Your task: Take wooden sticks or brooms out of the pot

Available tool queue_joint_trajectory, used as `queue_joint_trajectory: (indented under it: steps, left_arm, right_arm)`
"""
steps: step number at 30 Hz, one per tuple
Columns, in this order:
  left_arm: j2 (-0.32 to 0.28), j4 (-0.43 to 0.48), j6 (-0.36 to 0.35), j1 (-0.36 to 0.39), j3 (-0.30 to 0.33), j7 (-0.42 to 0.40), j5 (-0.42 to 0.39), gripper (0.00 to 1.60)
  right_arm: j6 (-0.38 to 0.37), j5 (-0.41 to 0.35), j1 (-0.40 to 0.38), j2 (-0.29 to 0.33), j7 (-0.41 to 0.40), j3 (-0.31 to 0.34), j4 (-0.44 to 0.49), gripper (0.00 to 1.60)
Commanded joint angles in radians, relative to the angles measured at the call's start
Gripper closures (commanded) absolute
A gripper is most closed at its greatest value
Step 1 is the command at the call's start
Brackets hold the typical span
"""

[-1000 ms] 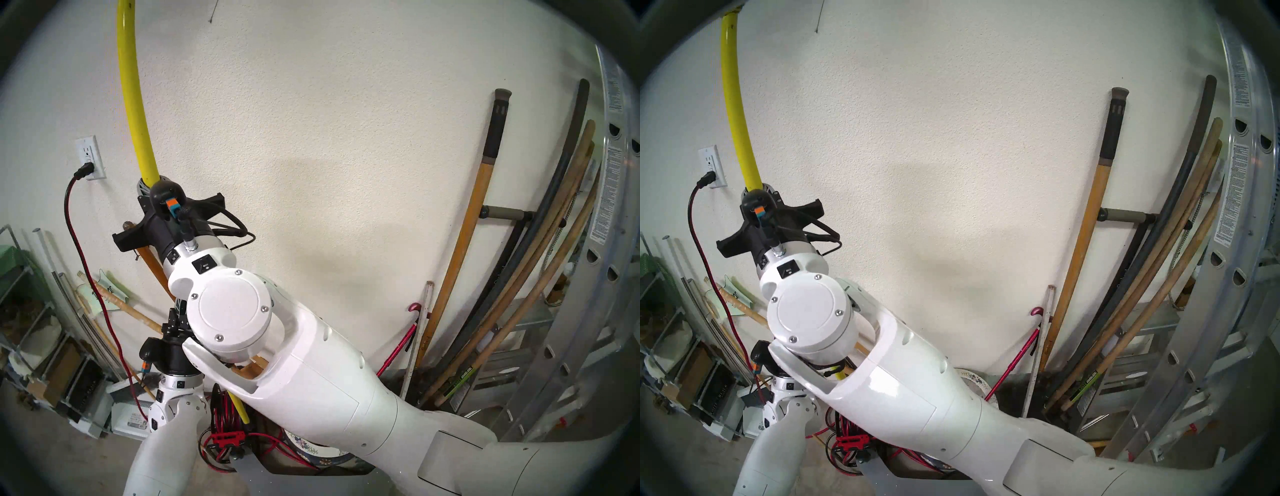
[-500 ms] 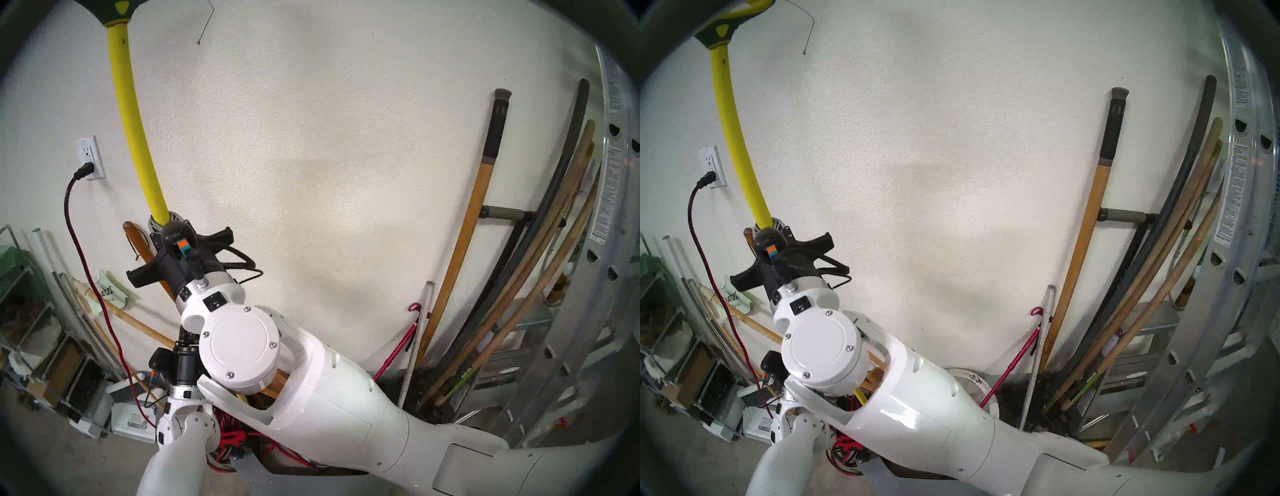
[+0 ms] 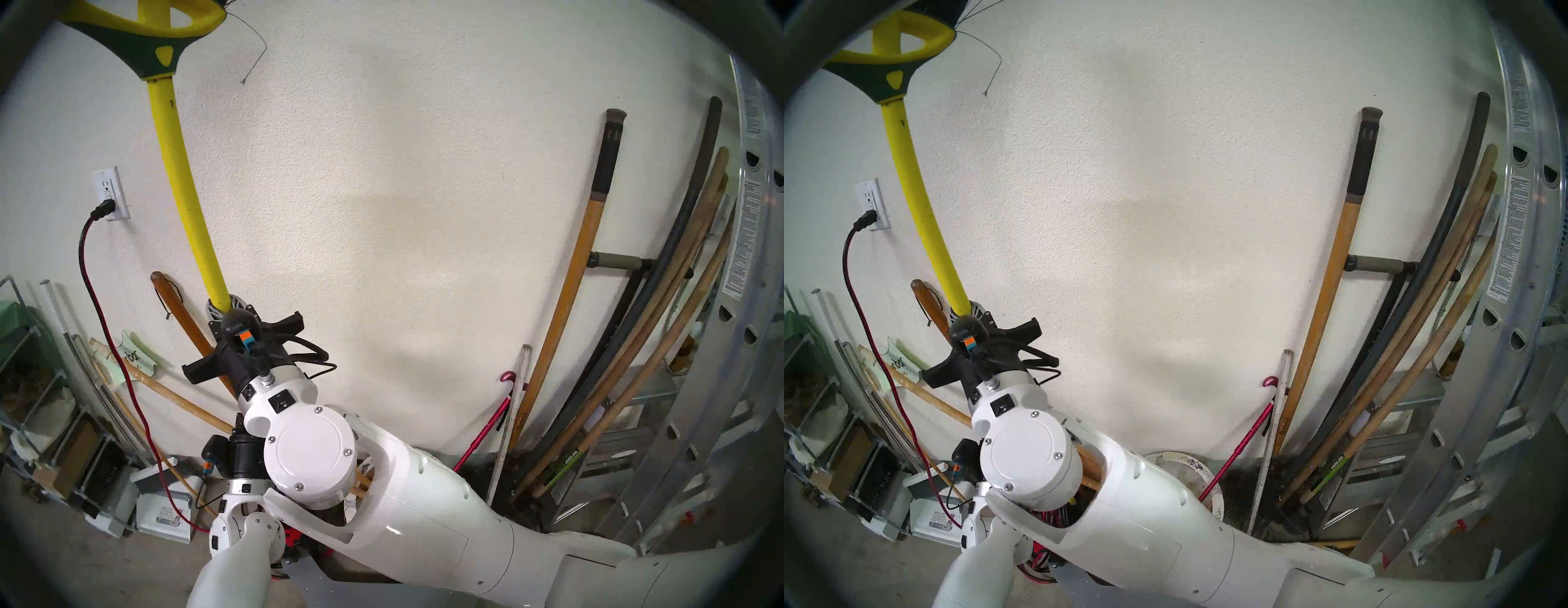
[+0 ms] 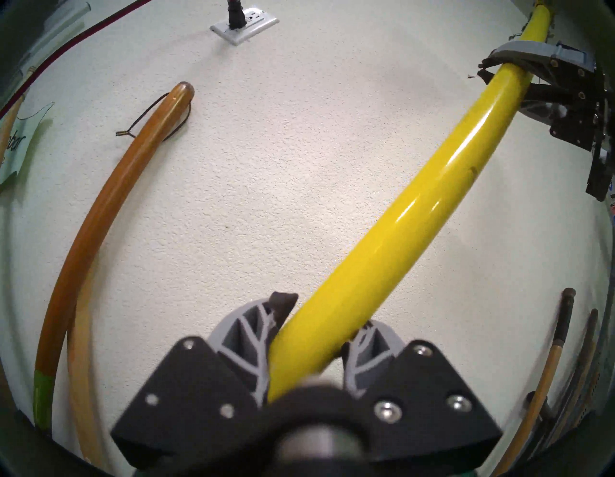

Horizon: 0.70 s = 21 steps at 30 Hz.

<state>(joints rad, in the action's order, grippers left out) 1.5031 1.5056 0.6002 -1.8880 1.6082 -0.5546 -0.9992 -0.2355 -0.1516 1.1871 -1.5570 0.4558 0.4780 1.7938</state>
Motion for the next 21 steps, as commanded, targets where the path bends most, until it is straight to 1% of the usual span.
queue_joint_trajectory:
  steps: [1, 5, 9, 13, 16, 21]
  left_arm:
    - [0.018, -0.024, 0.011, 0.007, 0.045, 0.048, -0.029, 1.60]
    - [0.031, -0.016, 0.011, -0.001, 0.036, 0.041, -0.019, 1.60]
    - [0.035, -0.012, 0.016, 0.010, 0.050, 0.044, -0.014, 1.60]
    - [0.039, 0.024, 0.018, 0.005, 0.061, 0.041, -0.014, 1.60]
    - [0.047, 0.063, 0.014, -0.015, 0.060, 0.040, -0.011, 1.60]
    - [0.065, 0.134, 0.002, -0.046, 0.045, 0.030, -0.014, 1.60]
  right_arm:
    - [-0.020, 0.013, 0.058, 0.095, 0.068, 0.022, -0.043, 1.60]
    - [-0.012, 0.039, 0.060, 0.102, 0.079, 0.015, -0.047, 1.60]
    - [0.001, 0.064, 0.060, 0.098, 0.089, 0.016, -0.059, 1.60]
    - [0.008, 0.084, 0.051, 0.094, 0.092, 0.015, -0.052, 1.60]
    - [0.001, 0.104, 0.044, 0.094, 0.082, 0.021, -0.035, 1.60]
    - [-0.010, 0.117, -0.010, 0.091, 0.047, 0.056, -0.023, 1.60]
